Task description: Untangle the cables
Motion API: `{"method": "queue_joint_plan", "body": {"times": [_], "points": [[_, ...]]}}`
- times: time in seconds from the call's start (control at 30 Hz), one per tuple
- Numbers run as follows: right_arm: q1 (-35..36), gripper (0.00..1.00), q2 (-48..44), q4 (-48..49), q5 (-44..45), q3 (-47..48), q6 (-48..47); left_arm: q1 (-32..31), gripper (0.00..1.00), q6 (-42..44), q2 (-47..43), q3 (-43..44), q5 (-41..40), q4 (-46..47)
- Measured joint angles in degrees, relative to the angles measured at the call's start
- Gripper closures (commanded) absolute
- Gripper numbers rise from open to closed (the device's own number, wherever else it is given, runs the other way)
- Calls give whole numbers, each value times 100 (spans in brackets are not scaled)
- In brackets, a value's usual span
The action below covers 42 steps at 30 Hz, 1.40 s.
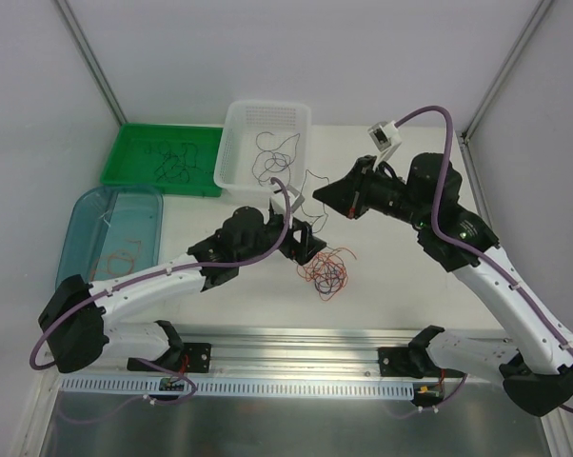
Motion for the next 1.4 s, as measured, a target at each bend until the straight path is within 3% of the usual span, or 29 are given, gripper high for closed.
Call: {"method": "queue_joint_plan", "body": {"times": [0.23,0.37,0.57,0.63,0.67,0.7,0.8,0.9,1.07,1.4], "points": [[42,93,-136,79,17,-76,66,-109,62,92,326,-15,-306,619],[42,93,-293,109,39,-286,142,-149,100,59,382,-83,-483,944],[42,92,-442,149,48,-612,269,-184,100,22,387,-160,-706,1266],[44,86,-505,136,70,-719,280,-181,100,-9,385,-177,-734,1357],[44,80,-533,109,107,-750,275,-181,100,-24,378,-195,-739,1379],[44,59,-551,28,164,-754,264,-184,100,-44,358,-227,-745,1397],[52,26,-629,-289,507,-754,164,-184,100,-125,236,-345,-868,1379],[52,15,-739,-713,949,-772,-55,-184,100,-280,-31,-378,-1075,1117],[50,14,-962,-1169,1497,-1123,-413,-181,100,-494,-542,-201,-1567,365],[-4,23,-1215,-903,1637,-3202,-372,-181,100,-822,-1043,597,-2549,-804]]}}
